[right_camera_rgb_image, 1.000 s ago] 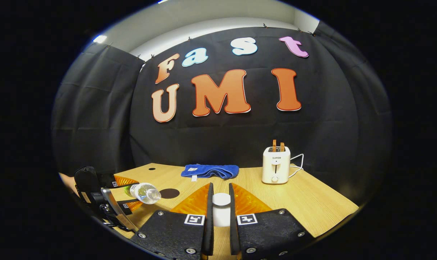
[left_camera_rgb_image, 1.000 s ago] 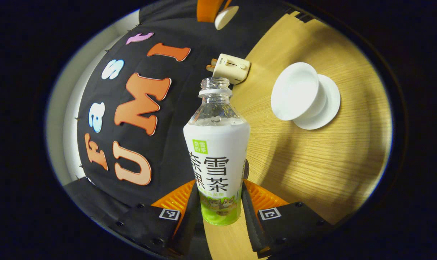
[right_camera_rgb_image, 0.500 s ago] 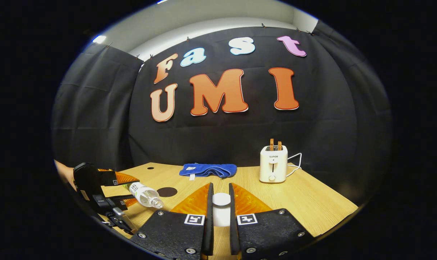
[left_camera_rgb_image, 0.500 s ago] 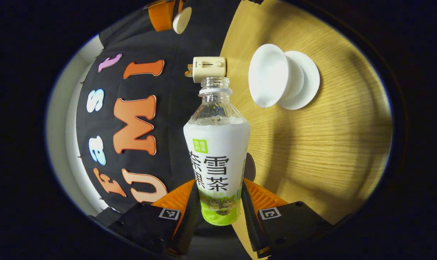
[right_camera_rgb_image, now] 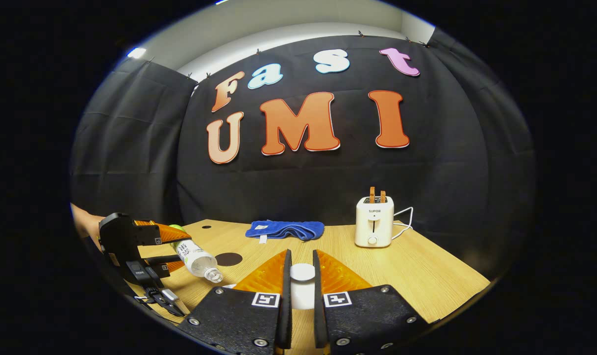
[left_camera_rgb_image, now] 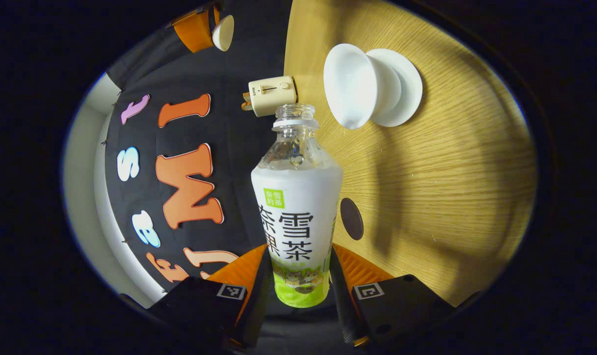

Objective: Open the teacup lid with one hand, grasp the water bottle and pour water into the teacup with the other hand; after pouring, place the water bottle on the coaster and then close the teacup lid.

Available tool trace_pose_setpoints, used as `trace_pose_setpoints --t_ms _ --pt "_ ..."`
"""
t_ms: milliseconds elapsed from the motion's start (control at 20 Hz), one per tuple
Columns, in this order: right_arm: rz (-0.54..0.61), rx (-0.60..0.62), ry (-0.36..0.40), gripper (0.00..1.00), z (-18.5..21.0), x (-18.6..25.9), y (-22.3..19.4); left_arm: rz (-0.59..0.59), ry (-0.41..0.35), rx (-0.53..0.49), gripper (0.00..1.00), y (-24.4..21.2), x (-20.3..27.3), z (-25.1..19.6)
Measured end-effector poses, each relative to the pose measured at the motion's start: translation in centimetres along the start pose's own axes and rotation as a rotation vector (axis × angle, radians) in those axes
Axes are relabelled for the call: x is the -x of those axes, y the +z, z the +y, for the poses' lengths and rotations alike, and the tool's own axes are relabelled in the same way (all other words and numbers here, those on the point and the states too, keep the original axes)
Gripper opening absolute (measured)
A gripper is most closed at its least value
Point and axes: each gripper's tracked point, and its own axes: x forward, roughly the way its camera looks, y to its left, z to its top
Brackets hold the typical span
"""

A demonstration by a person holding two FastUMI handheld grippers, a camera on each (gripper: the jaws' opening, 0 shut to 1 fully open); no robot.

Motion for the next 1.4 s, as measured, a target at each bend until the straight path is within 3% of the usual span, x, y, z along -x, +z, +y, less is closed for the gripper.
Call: trace_pose_setpoints --t_ms 1400 --pt "0.024 0.016 0.023 0.18 0.4 -0.1 -1.0 0.016 0.208 -0.253 0.65 0.3 0.7 3.3"
